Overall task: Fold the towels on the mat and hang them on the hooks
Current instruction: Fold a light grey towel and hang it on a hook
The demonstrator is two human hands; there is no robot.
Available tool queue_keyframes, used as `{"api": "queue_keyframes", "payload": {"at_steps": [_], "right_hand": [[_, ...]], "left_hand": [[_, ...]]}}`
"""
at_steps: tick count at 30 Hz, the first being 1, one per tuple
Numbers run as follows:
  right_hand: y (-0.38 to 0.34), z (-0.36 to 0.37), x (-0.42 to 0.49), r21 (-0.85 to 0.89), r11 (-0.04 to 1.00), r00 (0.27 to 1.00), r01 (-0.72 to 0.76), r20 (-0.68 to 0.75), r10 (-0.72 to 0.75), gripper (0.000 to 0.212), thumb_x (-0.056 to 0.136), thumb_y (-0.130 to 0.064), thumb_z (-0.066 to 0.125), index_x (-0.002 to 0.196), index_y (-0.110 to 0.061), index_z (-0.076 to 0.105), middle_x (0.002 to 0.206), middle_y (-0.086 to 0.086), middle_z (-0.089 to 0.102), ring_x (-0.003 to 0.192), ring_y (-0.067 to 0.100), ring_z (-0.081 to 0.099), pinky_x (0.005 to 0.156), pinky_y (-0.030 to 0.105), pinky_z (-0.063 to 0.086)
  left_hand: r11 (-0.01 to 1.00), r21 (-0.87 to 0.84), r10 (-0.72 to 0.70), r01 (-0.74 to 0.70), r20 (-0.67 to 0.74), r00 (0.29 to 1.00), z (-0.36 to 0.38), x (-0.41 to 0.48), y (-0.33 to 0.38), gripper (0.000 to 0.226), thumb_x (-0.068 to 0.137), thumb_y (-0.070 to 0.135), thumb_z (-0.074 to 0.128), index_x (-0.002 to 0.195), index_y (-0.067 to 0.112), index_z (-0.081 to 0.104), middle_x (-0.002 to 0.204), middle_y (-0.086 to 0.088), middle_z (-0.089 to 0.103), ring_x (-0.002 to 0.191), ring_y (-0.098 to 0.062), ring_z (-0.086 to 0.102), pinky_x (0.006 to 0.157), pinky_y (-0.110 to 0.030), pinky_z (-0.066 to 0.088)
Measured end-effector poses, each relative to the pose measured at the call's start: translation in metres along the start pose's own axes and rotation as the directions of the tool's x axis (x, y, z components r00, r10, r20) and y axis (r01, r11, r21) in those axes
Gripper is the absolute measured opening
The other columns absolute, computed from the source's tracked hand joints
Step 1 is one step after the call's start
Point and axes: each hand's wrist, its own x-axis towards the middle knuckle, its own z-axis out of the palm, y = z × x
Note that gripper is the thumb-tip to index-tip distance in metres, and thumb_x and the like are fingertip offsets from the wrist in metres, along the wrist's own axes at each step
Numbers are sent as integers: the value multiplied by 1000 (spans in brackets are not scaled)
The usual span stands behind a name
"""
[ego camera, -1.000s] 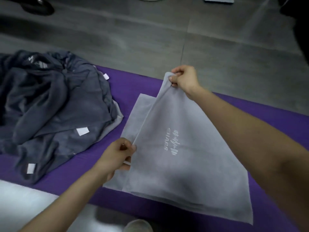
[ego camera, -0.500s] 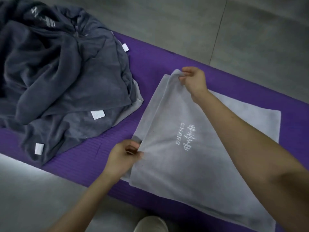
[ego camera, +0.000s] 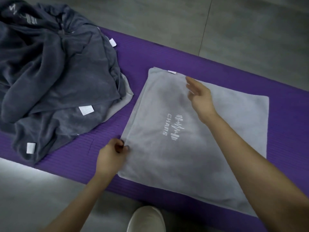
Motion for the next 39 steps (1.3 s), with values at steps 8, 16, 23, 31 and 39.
{"api": "queue_keyframes", "payload": {"at_steps": [8,16,23,31,39], "right_hand": [[112,-106,-188,-559,823,937,-105,-333,-107,35,94,-24,47,124,-13,61,129,11,59,118,29,55,103,43,41],[175,-132,-254,-874,452,976,-177,-213,-31,54,98,-46,18,145,-24,31,152,8,30,142,21,20,115,48,11],[176,-135,-259,-890,427,979,-159,-197,-47,54,97,-47,22,146,-27,29,153,5,28,143,19,17,116,52,9],[149,-160,-260,-412,706,712,-576,-677,186,41,87,-38,54,112,-6,59,95,14,64,88,35,60,72,39,44],[86,-149,-226,-285,836,779,-469,-580,240,14,85,-20,61,79,-9,54,76,6,59,72,24,53,68,35,42]], "left_hand": [[831,471,336,-295,-2,942,7,-22,6,32,80,19,47,103,1,59,92,-27,58,80,-44,54,74,-46,43],[382,542,616,-749,454,643,73,-11,34,54,98,44,15,141,21,37,146,-12,39,135,-38,31,109,-57,23],[372,588,532,-719,500,684,73,-8,20,59,95,56,6,147,30,19,155,-1,18,143,-24,10,112,-58,1],[551,411,713,-726,221,665,58,-20,21,51,91,43,36,122,11,60,130,-15,54,122,-33,47,105,-46,33],[904,-187,399,-385,41,916,35,-26,45,13,91,12,56,100,13,65,95,2,66,86,-16,60,75,-14,46]]}}
